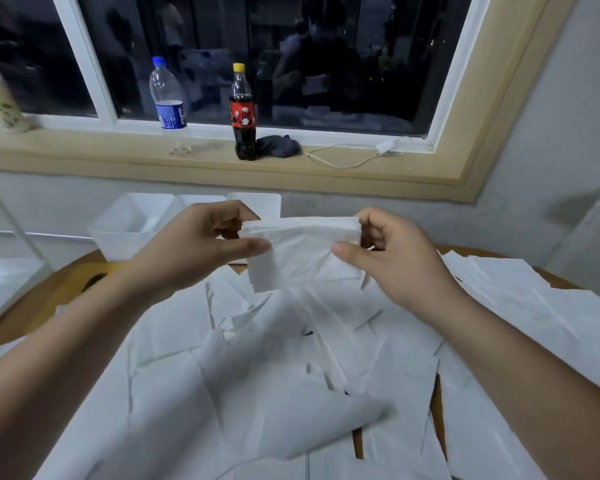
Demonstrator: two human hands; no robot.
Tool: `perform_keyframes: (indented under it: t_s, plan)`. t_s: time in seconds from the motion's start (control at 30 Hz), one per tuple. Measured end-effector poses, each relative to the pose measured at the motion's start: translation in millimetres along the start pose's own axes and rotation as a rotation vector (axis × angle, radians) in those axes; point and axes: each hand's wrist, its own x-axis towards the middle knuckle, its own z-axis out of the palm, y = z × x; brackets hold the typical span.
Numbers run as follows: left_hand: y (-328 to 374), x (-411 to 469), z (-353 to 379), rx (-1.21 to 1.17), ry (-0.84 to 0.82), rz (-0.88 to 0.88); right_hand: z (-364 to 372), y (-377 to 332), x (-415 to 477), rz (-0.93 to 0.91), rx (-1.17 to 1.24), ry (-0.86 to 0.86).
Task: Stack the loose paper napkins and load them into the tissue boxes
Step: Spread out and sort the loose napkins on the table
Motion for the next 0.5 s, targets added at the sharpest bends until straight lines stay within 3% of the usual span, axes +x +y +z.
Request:
perform_keyframes:
  t_s: [0.2,0.5]
  plan:
    - [-19,41,-44,0.128,0.057,-0.115,32,-8,91,-0.027,0.01,-0.033]
    - [-63,114,-58,0.177,0.105,-0.297,84,0,227,-0.019,-0.231,-0.009]
